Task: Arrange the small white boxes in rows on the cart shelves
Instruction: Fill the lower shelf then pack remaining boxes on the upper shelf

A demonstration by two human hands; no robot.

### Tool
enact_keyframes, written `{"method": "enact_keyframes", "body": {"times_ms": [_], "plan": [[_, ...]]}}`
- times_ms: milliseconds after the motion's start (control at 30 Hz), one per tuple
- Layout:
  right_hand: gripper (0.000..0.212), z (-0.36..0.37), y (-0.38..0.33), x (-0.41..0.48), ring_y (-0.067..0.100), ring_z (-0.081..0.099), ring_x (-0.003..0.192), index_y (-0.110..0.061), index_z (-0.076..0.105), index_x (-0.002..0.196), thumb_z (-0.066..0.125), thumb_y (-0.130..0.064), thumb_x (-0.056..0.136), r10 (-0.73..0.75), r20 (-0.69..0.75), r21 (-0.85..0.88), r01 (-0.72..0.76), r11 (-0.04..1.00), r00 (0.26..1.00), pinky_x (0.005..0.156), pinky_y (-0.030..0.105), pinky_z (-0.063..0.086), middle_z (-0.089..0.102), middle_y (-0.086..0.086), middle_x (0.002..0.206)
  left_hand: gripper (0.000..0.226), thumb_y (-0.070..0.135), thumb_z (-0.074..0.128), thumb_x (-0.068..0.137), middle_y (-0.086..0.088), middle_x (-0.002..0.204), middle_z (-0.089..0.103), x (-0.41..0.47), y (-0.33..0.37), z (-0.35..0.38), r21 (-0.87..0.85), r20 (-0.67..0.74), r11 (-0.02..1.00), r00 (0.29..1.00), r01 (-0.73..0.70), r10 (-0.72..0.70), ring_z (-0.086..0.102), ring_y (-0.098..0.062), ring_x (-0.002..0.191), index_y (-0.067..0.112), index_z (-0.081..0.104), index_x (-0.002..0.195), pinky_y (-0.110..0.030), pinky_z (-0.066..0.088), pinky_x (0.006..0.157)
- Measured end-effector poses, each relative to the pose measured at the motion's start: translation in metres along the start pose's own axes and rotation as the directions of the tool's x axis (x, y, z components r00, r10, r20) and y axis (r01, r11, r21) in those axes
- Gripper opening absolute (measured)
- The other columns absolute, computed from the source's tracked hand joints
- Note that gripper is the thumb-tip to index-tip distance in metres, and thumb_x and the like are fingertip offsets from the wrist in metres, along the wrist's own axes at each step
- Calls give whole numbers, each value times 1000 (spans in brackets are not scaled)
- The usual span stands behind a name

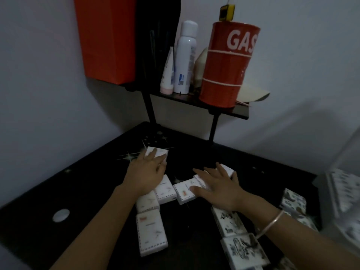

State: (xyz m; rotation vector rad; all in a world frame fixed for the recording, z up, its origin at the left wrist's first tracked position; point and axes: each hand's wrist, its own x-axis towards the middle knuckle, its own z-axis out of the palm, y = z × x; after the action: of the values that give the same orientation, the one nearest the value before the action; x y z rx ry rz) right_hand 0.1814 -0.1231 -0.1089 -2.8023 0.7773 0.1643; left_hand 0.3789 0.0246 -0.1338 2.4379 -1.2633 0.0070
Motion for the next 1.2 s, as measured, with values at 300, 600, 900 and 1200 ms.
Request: {"method": "enact_keyframes", "body": {"times_ms": [300, 600, 900, 1200], "plan": [[71, -10, 37, -53, 23, -15, 147, -45, 18, 148, 35, -73, 86, 97, -61, -22, -98, 995, 993, 113, 58, -16, 14, -8, 160, 43, 42, 30, 103, 6, 157, 28, -18, 68, 16, -315, 23, 944, 993, -99, 112, 12, -19, 148, 31, 47, 141, -32, 14, 118], [52, -18, 13, -57, 15, 19, 144, -31, 34, 148, 48, -33, 97, -344, -113, -181, 322, 929, 932, 119, 37, 4, 41, -5, 149, 3, 26, 66, 87, 9, 94, 66, -72, 46, -60, -298, 178, 950, 983, 96, -44, 64, -11, 91, 25, 65, 90, -32, 53, 87], [53, -33, 8, -66, 15, 41, 111, -31, 49, 134, 68, -37, 84, -419, -161, -300, 360, 883, 894, 92, 29, 39, 45, -3, 121, 68, 78, 69, 58, 6, 93, 64, -124, 51, -73, 67, 387, 967, 887, 247, -253, 61, -9, 83, 22, 59, 95, -21, 48, 64], [53, -56, 14, -111, 6, 58, 76, -33, 50, 130, 71, -45, 82, -244, -409, 100, 308, 946, 880, 70, 26, 48, 58, -14, 82, 37, 52, 81, 67, 12, 71, 62, -140, 75, -71, -107, 528, 989, 849, 101, -30, 57, -4, 62, 19, 69, 82, -19, 44, 51]]}}
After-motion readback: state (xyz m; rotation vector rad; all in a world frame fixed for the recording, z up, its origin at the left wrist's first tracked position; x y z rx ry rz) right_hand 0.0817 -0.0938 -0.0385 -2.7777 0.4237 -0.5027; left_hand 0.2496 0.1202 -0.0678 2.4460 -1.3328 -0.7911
